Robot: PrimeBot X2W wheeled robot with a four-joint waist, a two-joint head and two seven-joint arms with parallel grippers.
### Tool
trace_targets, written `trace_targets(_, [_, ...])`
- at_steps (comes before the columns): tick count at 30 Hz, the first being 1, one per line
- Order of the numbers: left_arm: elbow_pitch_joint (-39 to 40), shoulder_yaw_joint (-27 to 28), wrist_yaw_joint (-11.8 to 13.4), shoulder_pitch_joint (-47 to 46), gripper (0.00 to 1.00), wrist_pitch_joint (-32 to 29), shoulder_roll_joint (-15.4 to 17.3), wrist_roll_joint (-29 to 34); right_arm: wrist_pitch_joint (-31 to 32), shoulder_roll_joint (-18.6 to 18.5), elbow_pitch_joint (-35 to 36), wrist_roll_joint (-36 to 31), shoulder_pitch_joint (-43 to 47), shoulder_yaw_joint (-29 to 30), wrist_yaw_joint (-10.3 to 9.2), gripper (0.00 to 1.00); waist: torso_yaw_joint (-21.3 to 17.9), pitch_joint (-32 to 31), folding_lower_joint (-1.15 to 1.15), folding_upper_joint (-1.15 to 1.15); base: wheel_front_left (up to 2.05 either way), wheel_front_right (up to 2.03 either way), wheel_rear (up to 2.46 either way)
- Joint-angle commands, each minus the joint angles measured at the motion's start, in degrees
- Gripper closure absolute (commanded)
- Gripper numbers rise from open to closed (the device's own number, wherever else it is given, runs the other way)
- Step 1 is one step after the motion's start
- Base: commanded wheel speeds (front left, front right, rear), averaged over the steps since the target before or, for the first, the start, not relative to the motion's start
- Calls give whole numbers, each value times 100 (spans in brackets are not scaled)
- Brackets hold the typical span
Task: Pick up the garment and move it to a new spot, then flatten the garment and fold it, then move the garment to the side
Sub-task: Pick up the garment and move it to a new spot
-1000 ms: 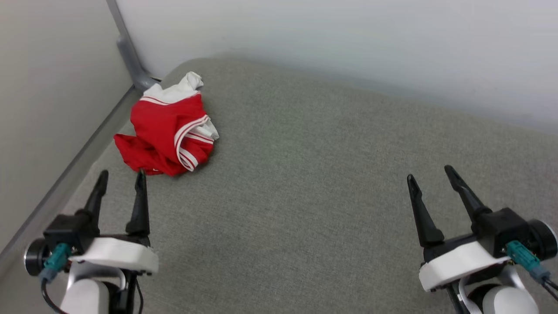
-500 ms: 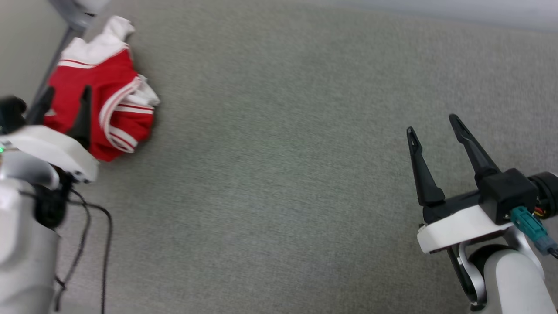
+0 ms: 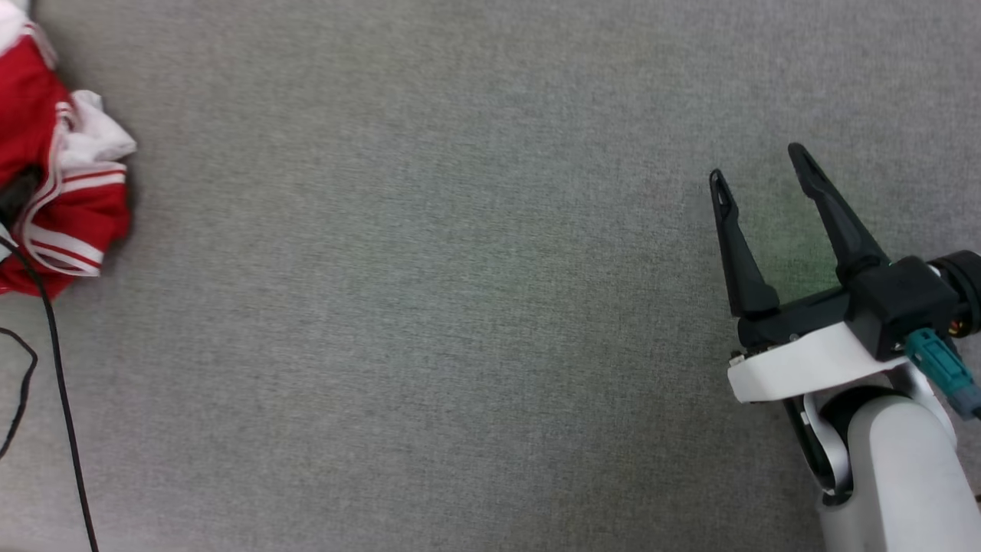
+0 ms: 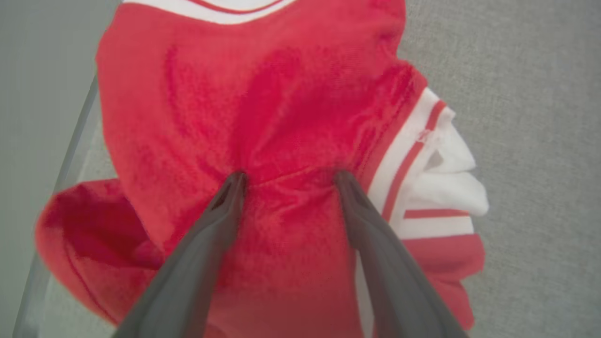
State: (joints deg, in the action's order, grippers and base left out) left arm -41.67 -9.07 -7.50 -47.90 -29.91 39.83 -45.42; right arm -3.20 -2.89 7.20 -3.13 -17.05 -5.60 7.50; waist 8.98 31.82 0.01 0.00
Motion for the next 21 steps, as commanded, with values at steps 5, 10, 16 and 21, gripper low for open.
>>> trace_targets(5, [-513,-192,4,-74,0,-636,-62,-290,-88,1,-79,4,-228,6,-2,0,-169,284,-1,0,0,0,0])
trace_targets(10, [-860,-335,3,21,70,-1213,-280,-596,-145,2,-173,-2,-283,34,-2,0,-200,220,-1,0,0,0,0])
trace_targets(16, [-666,-450,3,-59,100,-507,-103,-414,-179,1,-288,5,-163,84,-2,0,-153,-109,-1,0,0,0,0])
trace_targets(21, [-578,-482,195,-289,100,1123,-135,117,-271,1,-371,129,167,169,-2,0,-60,-822,-1,0,0,0,0])
